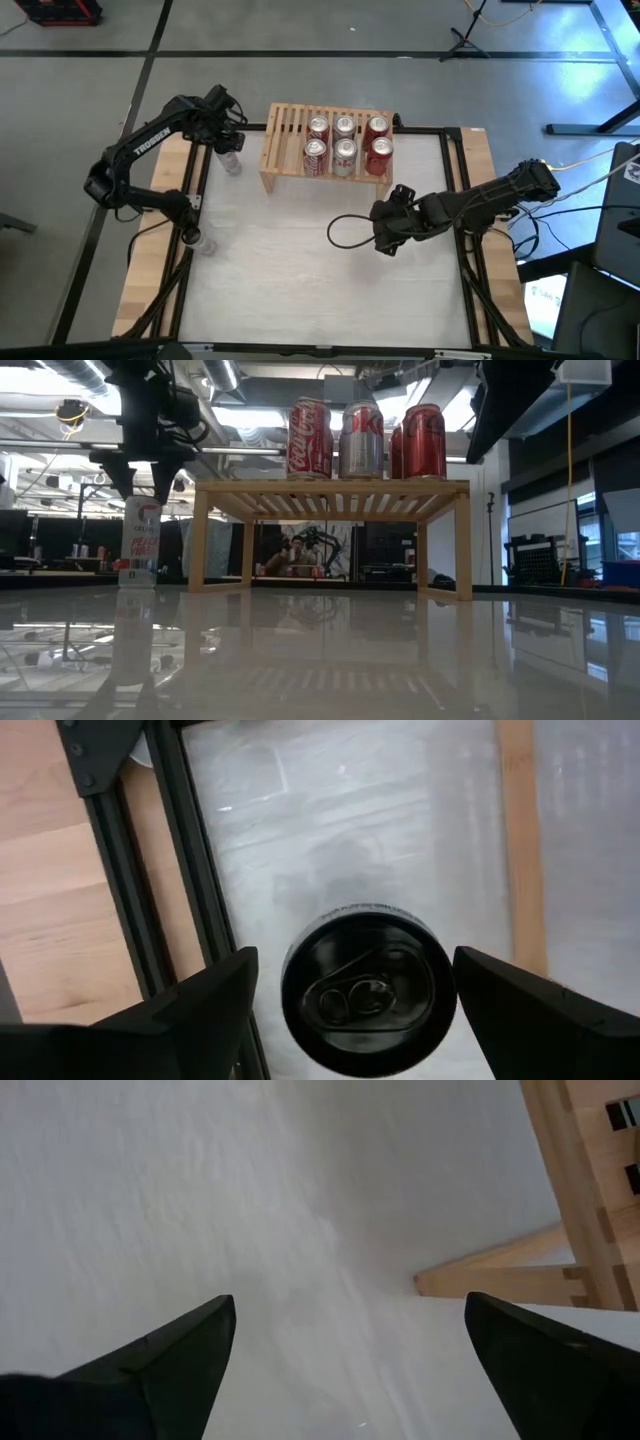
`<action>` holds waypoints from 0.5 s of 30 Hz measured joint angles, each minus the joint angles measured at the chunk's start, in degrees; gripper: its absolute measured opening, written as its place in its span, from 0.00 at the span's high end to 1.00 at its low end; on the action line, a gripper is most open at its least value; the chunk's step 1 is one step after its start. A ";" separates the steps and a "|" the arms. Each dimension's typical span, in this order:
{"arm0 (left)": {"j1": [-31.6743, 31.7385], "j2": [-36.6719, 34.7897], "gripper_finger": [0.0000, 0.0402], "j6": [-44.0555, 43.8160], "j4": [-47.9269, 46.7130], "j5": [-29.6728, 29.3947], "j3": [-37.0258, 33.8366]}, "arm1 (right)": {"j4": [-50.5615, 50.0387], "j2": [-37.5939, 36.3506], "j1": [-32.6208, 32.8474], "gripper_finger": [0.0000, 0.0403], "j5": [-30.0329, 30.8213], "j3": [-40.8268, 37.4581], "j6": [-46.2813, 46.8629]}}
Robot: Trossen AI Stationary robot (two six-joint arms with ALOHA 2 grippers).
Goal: Place canned beverage on shelf
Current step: Put the top white soda can on the shelf
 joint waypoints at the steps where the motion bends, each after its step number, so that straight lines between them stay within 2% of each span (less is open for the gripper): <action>1: 0.00 0.30 0.19 0.08 0.00 0.26 0.00 | 0.07 0.00 0.00 0.05 0.01 0.00 0.10; 8: 0.00 1.96 0.21 1.58 -0.81 1.57 0.00 | 0.31 0.00 0.13 0.05 0.59 0.00 1.16; 15: 0.00 2.04 0.35 4.31 -0.89 2.26 0.00 | 1.44 0.00 0.15 0.05 0.59 0.00 1.16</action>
